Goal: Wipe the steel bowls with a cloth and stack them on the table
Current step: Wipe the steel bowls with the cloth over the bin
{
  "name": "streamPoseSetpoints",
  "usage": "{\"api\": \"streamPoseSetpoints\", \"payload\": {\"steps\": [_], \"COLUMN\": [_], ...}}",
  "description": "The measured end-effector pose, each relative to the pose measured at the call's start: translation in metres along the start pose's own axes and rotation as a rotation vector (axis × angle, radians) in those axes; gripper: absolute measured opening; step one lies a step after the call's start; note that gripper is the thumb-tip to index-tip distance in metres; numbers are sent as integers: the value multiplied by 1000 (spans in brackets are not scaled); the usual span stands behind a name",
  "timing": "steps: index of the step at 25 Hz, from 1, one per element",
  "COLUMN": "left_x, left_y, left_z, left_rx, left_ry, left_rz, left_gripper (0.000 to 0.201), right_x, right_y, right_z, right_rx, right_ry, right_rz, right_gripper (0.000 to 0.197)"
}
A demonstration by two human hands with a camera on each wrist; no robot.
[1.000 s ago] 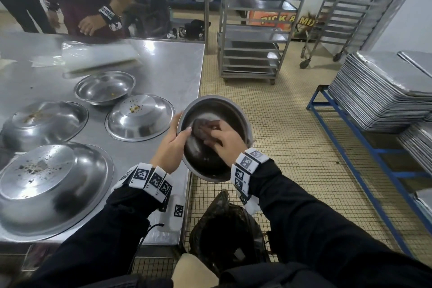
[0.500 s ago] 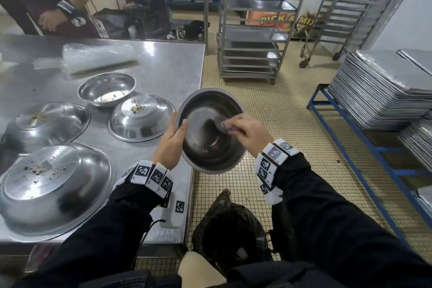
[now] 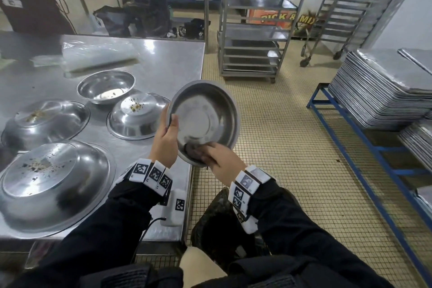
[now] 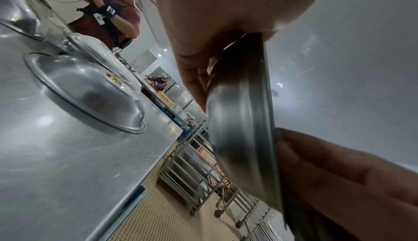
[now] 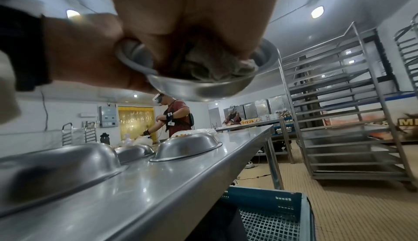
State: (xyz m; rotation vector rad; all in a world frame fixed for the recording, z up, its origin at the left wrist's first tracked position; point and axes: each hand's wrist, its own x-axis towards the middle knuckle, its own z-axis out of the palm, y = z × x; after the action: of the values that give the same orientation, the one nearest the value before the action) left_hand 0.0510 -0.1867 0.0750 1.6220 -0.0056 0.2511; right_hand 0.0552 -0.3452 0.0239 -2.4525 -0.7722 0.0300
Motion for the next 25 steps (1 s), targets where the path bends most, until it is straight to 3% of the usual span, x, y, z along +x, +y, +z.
{"api": "streamPoseSetpoints", "payload": {"steps": [4, 6, 8, 10, 13, 15, 20, 25], "left_x": [0, 4, 9, 9, 0, -8, -30, -49], "left_y": [-15, -24, -31, -36, -40, -42, -51, -76], "left_z": [-13, -20, -30, -37, -51, -66, -107, -139], "left_rx": [48, 68, 61, 38, 14, 33, 315, 540], "left_ry": [135, 204, 272, 305, 376, 404, 361, 253], "left_rz": [-39, -101, -186, -207, -219, -290, -419, -552], "left_gripper": [44, 51, 56, 59, 41, 37, 60, 67], "right_x": [-8, -11, -7, 0, 18, 32, 62, 86], "right_y": [6, 10, 10, 8, -9, -21, -27, -23], "right_z": [-12, -16, -14, -12, -3, 8, 43, 61], "right_rx": [108, 203, 386, 571, 817, 788, 716, 426], "right_ry": [42, 103, 185, 155, 43, 27, 14, -197], "right_rz": [-36, 167, 483, 687, 628, 573, 503, 449], "right_gripper": [24, 23, 25, 27, 28, 33, 68, 73]}}
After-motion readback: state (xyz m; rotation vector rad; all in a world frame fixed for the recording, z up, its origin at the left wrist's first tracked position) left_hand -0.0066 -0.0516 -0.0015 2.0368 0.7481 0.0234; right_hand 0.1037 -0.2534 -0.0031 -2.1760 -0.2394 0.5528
